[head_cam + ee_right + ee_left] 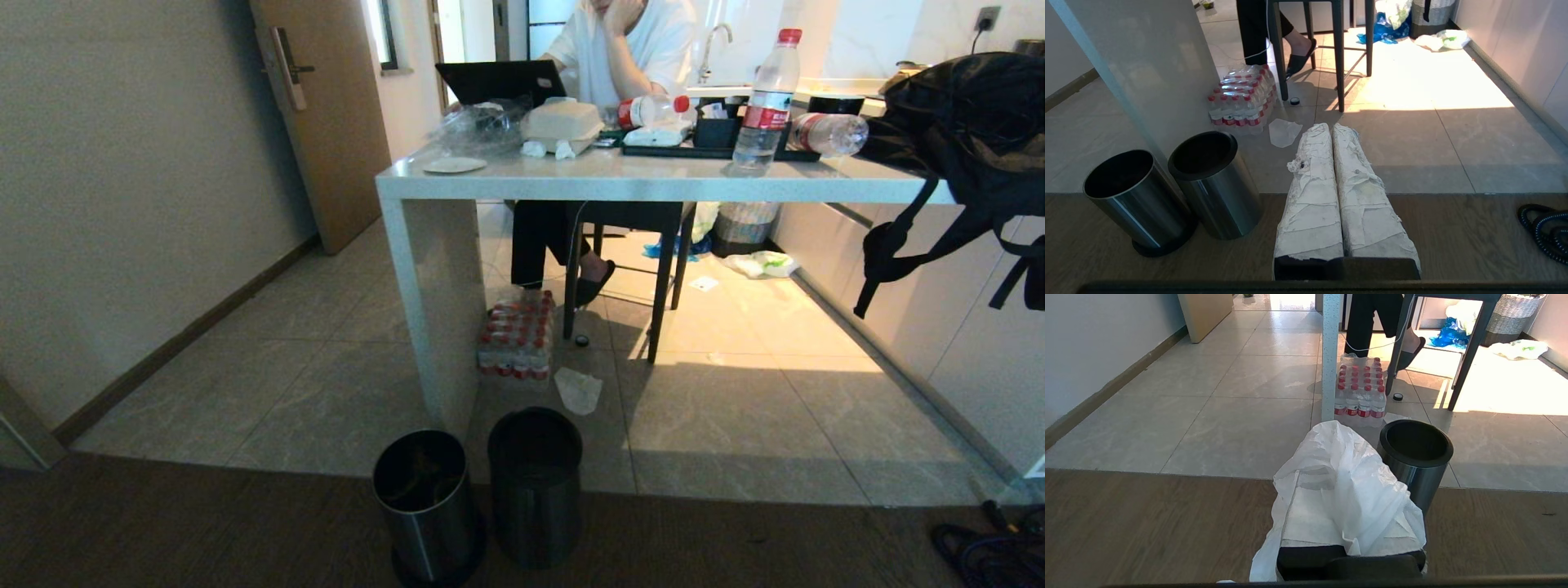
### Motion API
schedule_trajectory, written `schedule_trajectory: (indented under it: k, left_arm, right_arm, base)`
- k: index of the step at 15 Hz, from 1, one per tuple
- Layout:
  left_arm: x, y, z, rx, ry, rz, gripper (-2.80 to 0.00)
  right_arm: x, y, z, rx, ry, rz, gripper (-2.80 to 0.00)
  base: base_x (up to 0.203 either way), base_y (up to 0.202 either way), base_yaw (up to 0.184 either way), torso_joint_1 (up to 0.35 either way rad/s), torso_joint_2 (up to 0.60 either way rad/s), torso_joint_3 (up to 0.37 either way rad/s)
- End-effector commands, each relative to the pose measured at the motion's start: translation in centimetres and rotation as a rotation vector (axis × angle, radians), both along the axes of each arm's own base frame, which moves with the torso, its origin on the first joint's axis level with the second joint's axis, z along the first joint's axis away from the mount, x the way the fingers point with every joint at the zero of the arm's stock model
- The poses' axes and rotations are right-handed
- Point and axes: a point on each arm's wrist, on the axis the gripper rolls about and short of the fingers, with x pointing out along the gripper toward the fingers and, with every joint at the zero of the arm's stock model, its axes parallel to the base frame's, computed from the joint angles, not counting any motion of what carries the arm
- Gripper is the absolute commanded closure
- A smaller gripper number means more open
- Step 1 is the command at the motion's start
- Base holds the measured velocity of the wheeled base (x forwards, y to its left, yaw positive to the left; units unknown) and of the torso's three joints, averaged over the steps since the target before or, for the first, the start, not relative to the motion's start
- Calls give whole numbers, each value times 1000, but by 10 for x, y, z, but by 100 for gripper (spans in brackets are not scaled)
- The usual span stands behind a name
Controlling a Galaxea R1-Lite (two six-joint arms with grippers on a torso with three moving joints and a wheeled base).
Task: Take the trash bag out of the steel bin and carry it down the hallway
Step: Put the trash bag at the door
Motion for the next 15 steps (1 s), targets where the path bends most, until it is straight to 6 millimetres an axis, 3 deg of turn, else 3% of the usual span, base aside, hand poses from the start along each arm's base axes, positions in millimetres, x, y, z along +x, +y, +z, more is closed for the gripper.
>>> schedule_trajectory:
  k: [1,15]
  left_arm:
    - [0,0,0,2,0,0,0]
    - [0,0,0,17,2,-1,0]
  right_arm:
    - [0,0,0,1,-1,0,0]
    - [0,0,0,1,-1,0,0]
  base:
    - [0,0,0,0,0,0]
    - [0,0,0,0,0,0]
